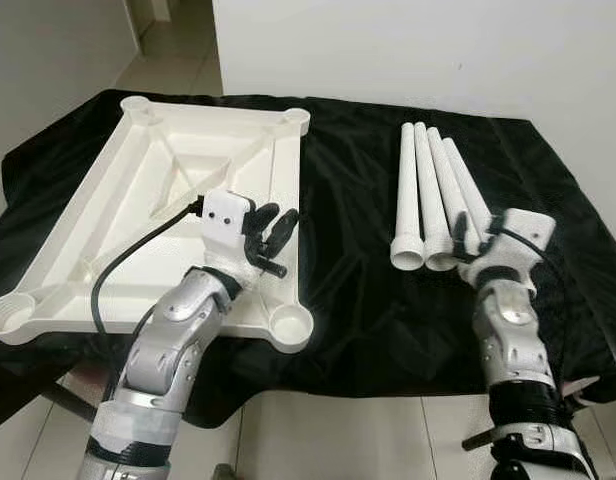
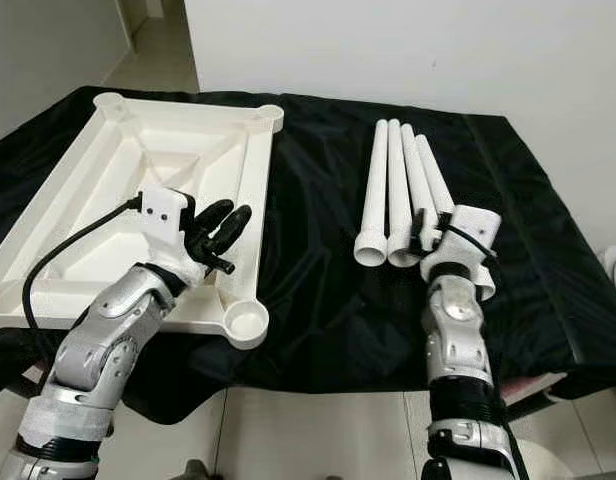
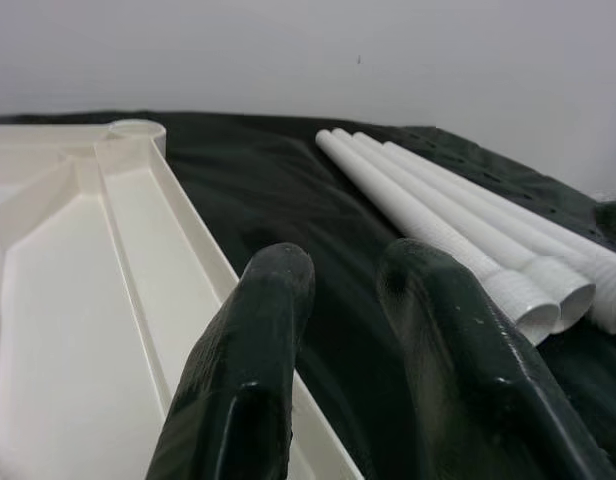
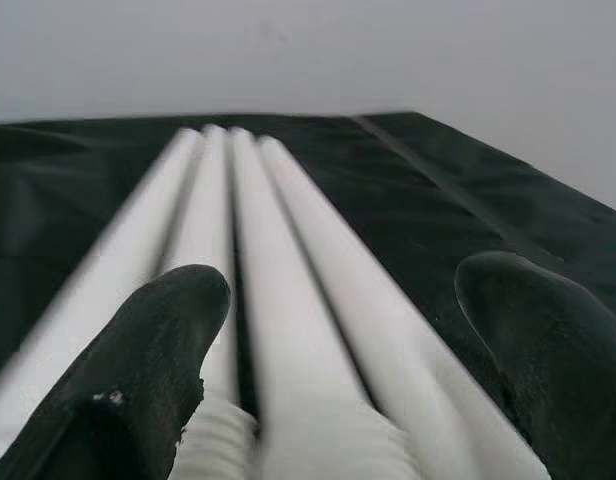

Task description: Building children table

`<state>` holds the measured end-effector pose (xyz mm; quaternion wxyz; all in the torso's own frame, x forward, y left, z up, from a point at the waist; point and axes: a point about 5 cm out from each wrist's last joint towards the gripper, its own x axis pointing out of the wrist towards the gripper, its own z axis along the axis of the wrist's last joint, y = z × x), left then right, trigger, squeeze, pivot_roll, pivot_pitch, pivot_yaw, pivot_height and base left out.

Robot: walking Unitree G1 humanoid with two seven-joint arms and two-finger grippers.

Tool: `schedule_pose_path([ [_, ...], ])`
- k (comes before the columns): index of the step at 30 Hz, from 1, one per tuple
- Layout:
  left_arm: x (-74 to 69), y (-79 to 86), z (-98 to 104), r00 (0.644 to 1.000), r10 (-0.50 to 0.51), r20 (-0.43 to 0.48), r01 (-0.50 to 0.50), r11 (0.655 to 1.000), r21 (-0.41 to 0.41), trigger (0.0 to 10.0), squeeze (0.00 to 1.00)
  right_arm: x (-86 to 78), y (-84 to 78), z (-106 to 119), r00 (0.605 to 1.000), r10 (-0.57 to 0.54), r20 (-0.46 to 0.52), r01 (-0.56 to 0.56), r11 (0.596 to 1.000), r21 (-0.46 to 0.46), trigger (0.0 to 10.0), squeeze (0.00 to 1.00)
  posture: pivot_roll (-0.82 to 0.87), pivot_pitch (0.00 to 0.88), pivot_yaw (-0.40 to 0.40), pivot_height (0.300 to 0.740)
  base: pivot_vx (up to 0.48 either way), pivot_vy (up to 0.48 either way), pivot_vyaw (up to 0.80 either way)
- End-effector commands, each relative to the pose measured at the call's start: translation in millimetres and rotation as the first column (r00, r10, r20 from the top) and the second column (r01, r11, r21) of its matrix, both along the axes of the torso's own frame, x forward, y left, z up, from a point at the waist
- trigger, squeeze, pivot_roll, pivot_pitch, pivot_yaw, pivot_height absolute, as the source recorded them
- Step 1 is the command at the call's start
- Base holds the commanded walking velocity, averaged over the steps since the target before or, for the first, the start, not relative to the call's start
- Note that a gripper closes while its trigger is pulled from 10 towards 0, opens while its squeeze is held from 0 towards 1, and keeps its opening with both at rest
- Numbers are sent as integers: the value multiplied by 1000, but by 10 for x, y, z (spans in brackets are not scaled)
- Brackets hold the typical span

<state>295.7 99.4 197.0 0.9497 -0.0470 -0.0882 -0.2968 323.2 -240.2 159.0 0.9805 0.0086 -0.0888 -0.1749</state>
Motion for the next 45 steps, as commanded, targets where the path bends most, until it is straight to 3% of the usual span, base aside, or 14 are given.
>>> schedule_pose_path([
  [1, -51, -48, -3, 997, -78, -1, 78, 997, 15, 10000, 0, -61, -77, -55, 999, -48, -22, 48, 999, 16, 10000, 0, 29, 141, -1, 740, 0, 0, 0],
  [7, -54, -43, -3, 997, -77, -7, 77, 997, 16, 10000, 0, -155, -169, -131, 992, -114, -47, 115, 993, 19, 10000, 0, 23, 147, 2, 740, 0, 0, 0],
  [13, -73, -49, -12, 997, -80, -22, 81, 997, 13, 10000, 0, -401, -368, -313, 971, -219, -99, 220, 975, 8, 10000, 0, 14, 162, 6, 740, 0, 0, 0],
  [21, -88, -33, -6, 997, -74, -30, 75, 997, 8, 10000, 0, -593, -459, -457, 963, -230, -140, 235, 972, 23, 10000, 0, 15, 170, 2, 740, 0, 0, 0],
  [30, -98, -27, -7, 997, -66, -34, 66, 998, 3, 10000, 0, -622, -455, -537, 981, -117, -154, 128, 990, 61, 10000, 0, 15, 171, 4, 740, 0, 0, 0],
  [35, -100, -37, 0, 997, -65, -39, 65, 998, 2, 10000, 0, -524, -533, -448, 989, -21, -143, 25, 999, 25, 10000, 0, 19, 174, 6, 740, 0, 0, 0],
  [45, -102, -19, 7, 998, -51, -45, 51, 999, 2, 10000, 0, -461, -519, -347, 988, 106, -112, -108, 994, -15, 10000, 0, 24, 175, 4, 740, 0, 0, 0],
])
